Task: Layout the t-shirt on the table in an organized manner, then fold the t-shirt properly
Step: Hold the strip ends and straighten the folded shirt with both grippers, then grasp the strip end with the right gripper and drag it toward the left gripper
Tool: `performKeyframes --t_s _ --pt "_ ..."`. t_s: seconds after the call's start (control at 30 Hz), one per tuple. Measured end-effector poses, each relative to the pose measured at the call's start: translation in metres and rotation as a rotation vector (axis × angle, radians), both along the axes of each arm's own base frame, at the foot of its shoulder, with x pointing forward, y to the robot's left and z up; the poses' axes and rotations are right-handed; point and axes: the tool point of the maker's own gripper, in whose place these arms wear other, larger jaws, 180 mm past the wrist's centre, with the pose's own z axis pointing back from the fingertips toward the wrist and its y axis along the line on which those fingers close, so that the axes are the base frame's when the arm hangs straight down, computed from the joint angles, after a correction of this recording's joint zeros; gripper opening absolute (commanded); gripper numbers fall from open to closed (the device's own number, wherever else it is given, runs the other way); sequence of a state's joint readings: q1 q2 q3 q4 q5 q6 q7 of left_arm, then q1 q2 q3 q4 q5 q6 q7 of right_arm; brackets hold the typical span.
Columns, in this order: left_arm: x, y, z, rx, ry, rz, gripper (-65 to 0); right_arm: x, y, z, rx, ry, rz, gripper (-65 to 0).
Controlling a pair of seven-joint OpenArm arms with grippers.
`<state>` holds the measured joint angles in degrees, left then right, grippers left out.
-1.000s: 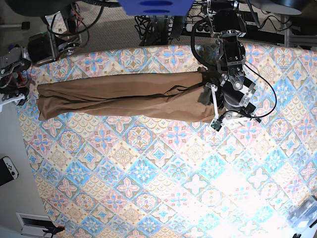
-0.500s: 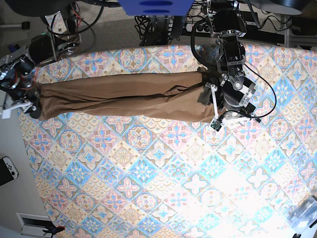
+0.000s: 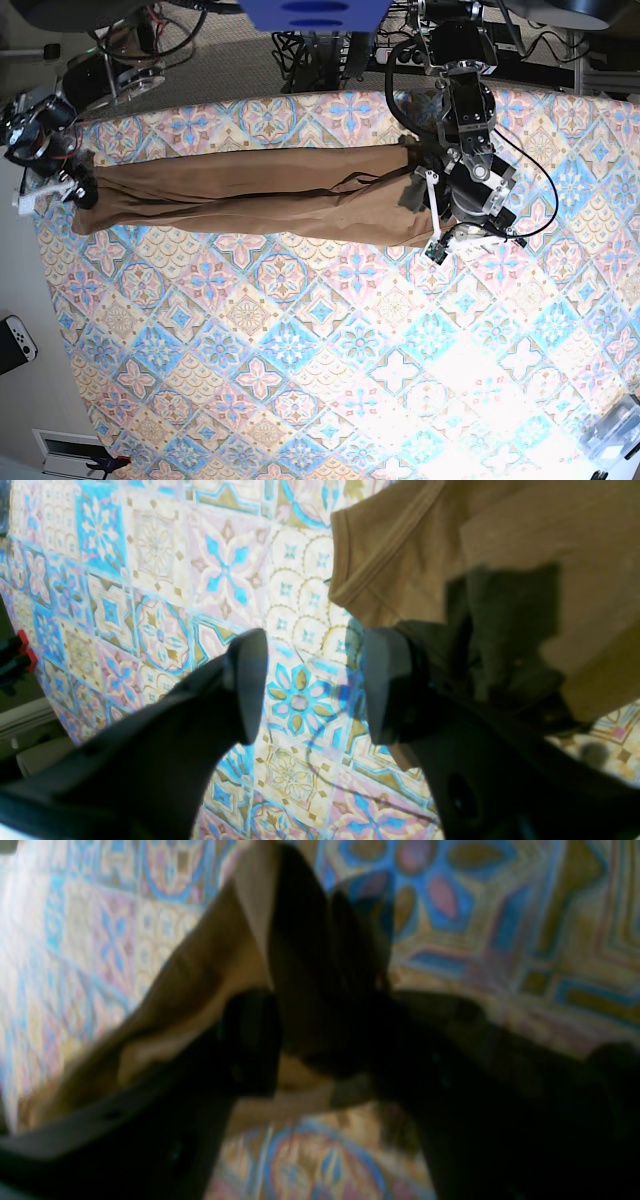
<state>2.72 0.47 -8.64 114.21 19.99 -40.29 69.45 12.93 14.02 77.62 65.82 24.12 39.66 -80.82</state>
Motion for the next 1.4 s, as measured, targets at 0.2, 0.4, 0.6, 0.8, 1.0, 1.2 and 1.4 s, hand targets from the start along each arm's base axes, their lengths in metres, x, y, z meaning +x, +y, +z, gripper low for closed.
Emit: performKeyframes --t_s 0.2,0.4,0.6,0.8,1.0,1.2,1.4 --pt "0.000 0.000 0.000 -0.001 -0.001 -0.001 -34.4 0.001 -0.039 0.027 -0.090 -0.044 -0.039 -37.4" --pt "0.000 0.000 0.000 -0.003 0.000 -0.001 -34.4 0.014 -0.010 0.014 -0.075 -0.012 0.063 -37.4" --pt "0.000 -0.001 0.000 -0.003 0.000 -0.001 -34.4 0.004 -0.012 0.008 -0.082 0.022 0.063 -37.4" --pt "0.000 0.001 0.000 0.002 0.003 0.002 -34.4 -0.002 -0.012 0.005 -0.082 0.031 0.065 -37.4" --pt "0.000 0.001 0.000 0.001 0.002 0.002 -34.4 -0.008 -0.010 0.000 -0.078 0.046 0.066 -37.4" --pt "0.000 0.001 0.000 0.001 0.000 0.001 -34.4 -0.003 0.018 -0.014 -0.070 0.074 0.155 -37.4" --pt "0.000 0.000 0.000 0.001 0.000 0.001 -34.4 0.013 0.043 -0.017 -0.075 0.081 0.259 -37.4"
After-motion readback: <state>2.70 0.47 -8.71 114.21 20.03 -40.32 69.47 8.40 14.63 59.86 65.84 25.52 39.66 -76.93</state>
